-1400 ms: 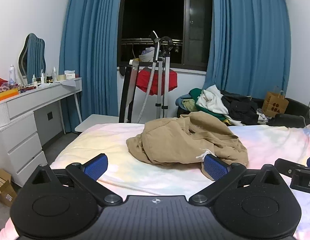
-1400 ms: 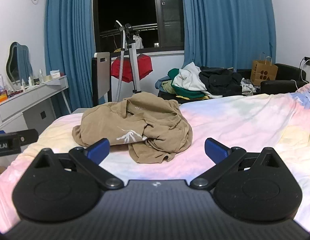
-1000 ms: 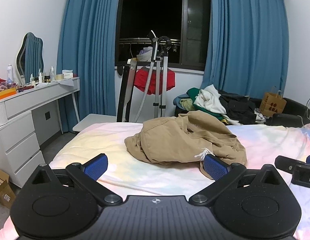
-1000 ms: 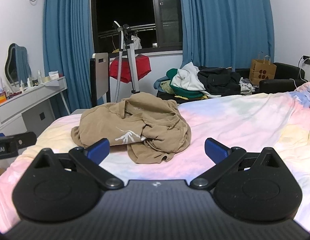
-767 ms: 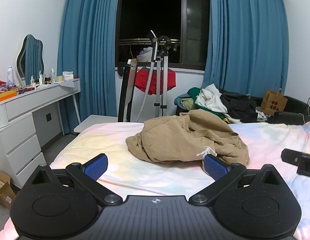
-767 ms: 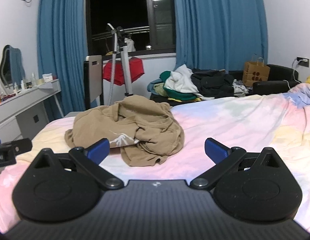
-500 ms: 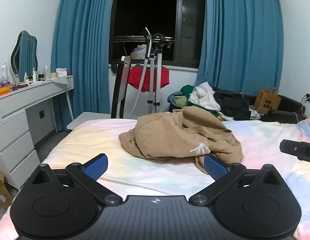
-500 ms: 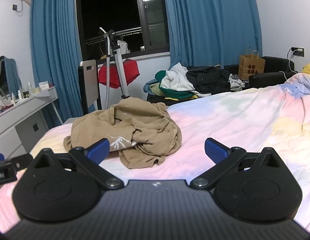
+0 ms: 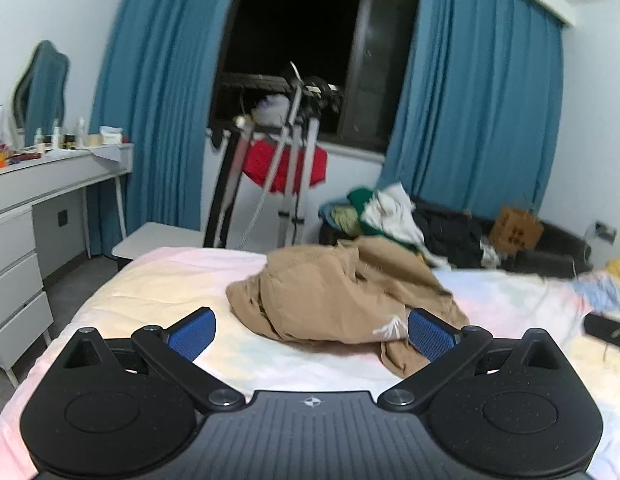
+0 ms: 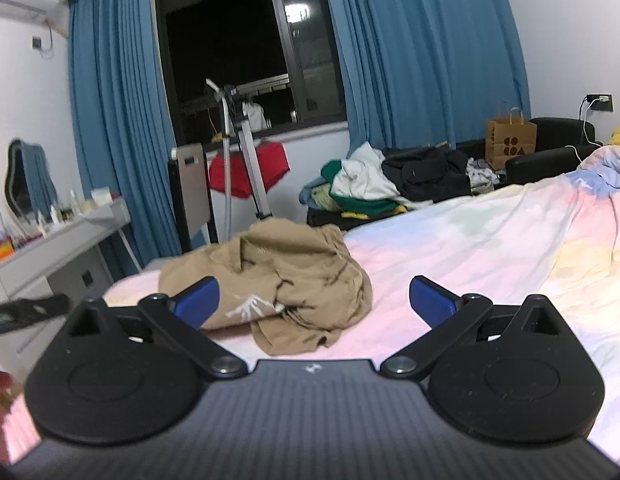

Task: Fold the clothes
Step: 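Move both grippers toward the crumpled tan T-shirt on the bed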

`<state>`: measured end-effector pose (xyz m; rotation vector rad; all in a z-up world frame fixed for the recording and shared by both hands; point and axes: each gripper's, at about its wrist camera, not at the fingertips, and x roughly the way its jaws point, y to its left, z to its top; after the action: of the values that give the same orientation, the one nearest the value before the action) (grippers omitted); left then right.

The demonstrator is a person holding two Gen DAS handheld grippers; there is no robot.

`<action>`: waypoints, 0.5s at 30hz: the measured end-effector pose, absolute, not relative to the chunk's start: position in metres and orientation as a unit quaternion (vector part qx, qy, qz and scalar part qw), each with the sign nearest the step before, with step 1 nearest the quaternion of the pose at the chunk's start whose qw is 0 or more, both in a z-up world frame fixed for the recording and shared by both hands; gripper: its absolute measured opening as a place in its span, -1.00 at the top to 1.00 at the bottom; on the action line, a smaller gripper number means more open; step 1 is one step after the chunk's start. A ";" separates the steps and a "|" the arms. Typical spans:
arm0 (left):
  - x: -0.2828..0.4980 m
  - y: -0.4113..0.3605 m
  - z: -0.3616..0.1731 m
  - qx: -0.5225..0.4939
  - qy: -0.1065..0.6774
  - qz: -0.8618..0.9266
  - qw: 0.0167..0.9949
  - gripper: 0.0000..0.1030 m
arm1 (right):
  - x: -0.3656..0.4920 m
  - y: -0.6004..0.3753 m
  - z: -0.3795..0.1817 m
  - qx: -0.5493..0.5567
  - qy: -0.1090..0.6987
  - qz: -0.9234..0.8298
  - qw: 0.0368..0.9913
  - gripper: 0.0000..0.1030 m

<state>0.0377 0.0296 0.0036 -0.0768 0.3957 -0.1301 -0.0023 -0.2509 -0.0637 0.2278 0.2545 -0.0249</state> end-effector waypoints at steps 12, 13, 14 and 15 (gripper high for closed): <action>0.205 -0.045 -0.041 0.069 0.307 -0.103 0.944 -0.93 | 0.015 -0.268 -0.083 0.155 0.157 0.004 0.975 -0.98; 0.221 -0.053 -0.043 0.075 0.306 -0.105 0.943 -0.93 | 0.017 -0.271 -0.084 0.161 0.157 0.003 0.974 -0.98; 0.238 -0.062 -0.044 0.084 0.304 -0.107 0.943 -0.93 | 0.019 -0.274 -0.086 0.168 0.156 0.003 0.973 -0.98; 0.253 -0.072 -0.047 0.096 0.301 -0.106 0.943 -0.93 | 0.022 -0.277 -0.088 0.172 0.156 0.000 0.973 -0.98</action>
<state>0.2533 -0.0717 -0.0470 0.1964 0.6140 -0.2170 0.0221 -0.2770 -0.0883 0.3477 0.3150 0.0009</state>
